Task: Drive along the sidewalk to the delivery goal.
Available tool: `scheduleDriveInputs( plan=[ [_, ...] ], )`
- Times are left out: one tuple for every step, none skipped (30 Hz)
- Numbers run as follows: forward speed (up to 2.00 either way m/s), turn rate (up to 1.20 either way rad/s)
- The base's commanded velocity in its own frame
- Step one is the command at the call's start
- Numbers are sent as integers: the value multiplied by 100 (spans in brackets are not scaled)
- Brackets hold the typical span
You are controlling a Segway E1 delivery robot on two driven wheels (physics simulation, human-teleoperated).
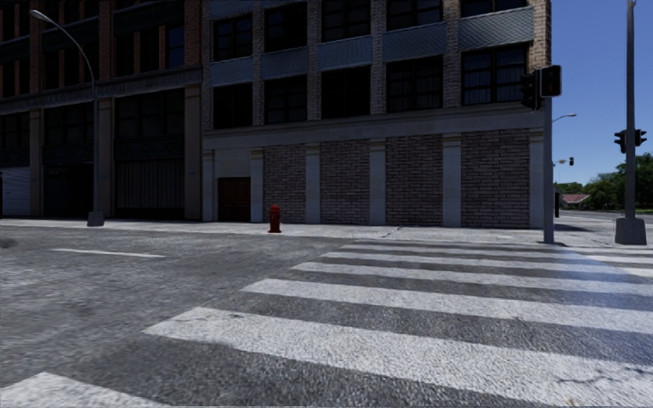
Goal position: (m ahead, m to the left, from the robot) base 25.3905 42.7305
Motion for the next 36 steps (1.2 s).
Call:
scheduleDriveInputs(
  plan=[
    [200, -10],
    [200, -55],
    [200, -104],
    [200, -104],
    [200, -120],
    [200, -120],
    [200, -120],
    [200, -120],
    [200, -120],
    [200, -120],
    [200, -120],
    [200, -120],
    [200, -120],
    [200, -120],
    [200, -120],
    [200, -99],
    [200, -99],
    [200, -77],
    [200, -72],
    [200, -70],
    [200, -70],
    [200, -70],
    [200, -69],
    [200, -69],
    [200, -69],
    [200, -69],
    [200, -26],
    [200, -4],
    [200, 0],
    [200, 0],
    [200, 0],
    [200, 0],
    [200, 0],
    [200, 0],
    [200, 0],
    [200, 0]
  ],
)
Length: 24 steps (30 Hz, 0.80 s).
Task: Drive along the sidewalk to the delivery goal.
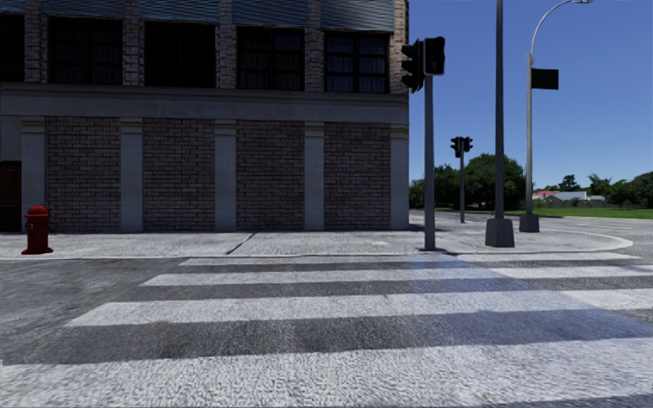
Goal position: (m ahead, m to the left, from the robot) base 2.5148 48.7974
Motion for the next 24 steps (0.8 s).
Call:
scheduleDriveInputs(
  plan=[
    [200, 0],
    [200, 0],
    [200, 0],
    [200, 0],
    [200, 0],
    [200, 0],
    [200, 0],
    [200, 0],
    [200, 0],
    [200, 0],
    [200, 18],
    [200, 42],
    [200, 54],
    [200, 54],
    [200, 57],
    [200, 52],
    [200, 8],
    [200, 8],
    [200, 0],
    [200, 0],
    [200, 0],
    [200, 0],
    [200, 0],
    [200, 0]
  ],
)
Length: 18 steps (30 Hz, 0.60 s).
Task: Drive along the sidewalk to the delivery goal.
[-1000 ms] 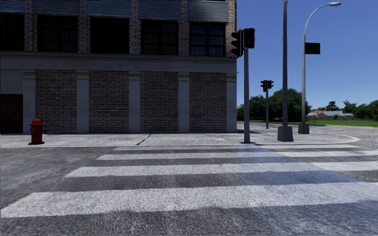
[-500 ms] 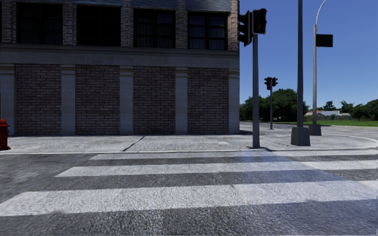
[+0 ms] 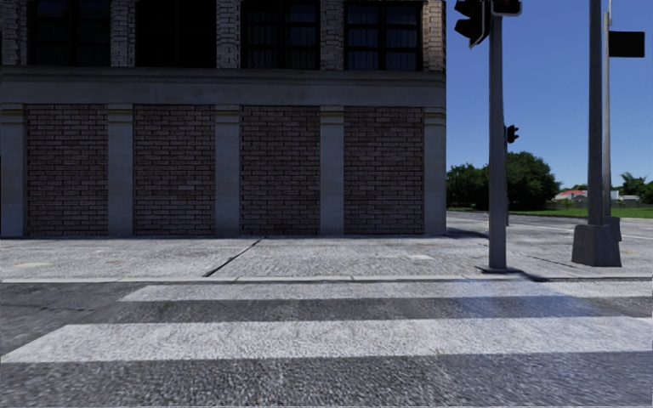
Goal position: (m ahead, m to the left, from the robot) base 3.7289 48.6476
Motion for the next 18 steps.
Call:
scheduleDriveInputs(
  plan=[
    [200, 0],
    [200, 0],
    [200, 0],
    [200, 0],
    [200, 0],
    [200, 0],
    [200, 0],
    [200, 0],
    [200, 0],
    [200, 0],
    [200, 0],
    [200, 0],
    [200, 0],
    [200, 0],
    [200, 0],
    [200, 0],
    [200, 0],
    [200, 0]
  ],
)
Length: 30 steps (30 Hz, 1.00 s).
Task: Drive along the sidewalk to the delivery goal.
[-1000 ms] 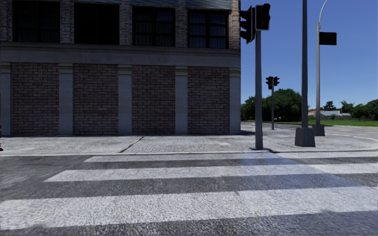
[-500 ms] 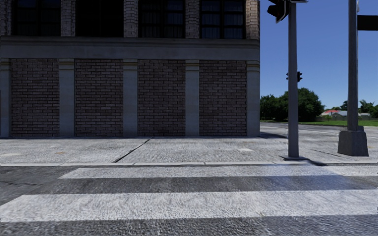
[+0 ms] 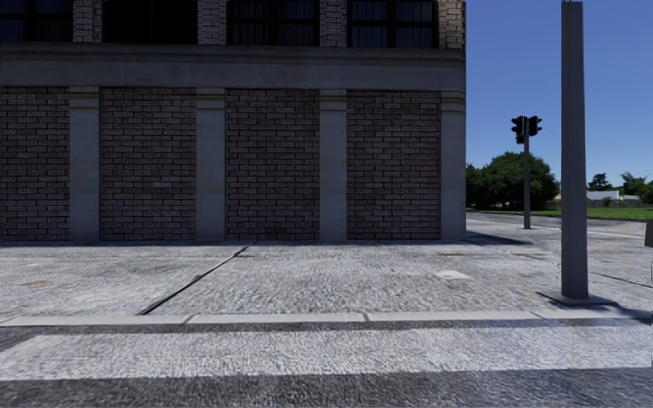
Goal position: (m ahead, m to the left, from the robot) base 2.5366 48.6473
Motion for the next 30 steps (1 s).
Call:
scheduleDriveInputs(
  plan=[
    [200, 0],
    [200, 0],
    [200, 0],
    [200, 0],
    [200, 0],
    [200, 0],
    [200, 0],
    [200, 0],
    [200, 0],
    [200, 0],
    [200, 0],
    [200, 0],
    [200, 0],
    [200, 0],
    [200, 0],
    [195, 0],
    [179, 0],
    [179, 0],
    [171, 0],
    [169, 0],
    [168, 0],
    [167, 0],
    [167, 0],
    [166, 0],
    [165, 0],
    [165, 0],
    [165, 0],
    [164, 0],
    [164, 0],
    [164, 0]
  ],
)
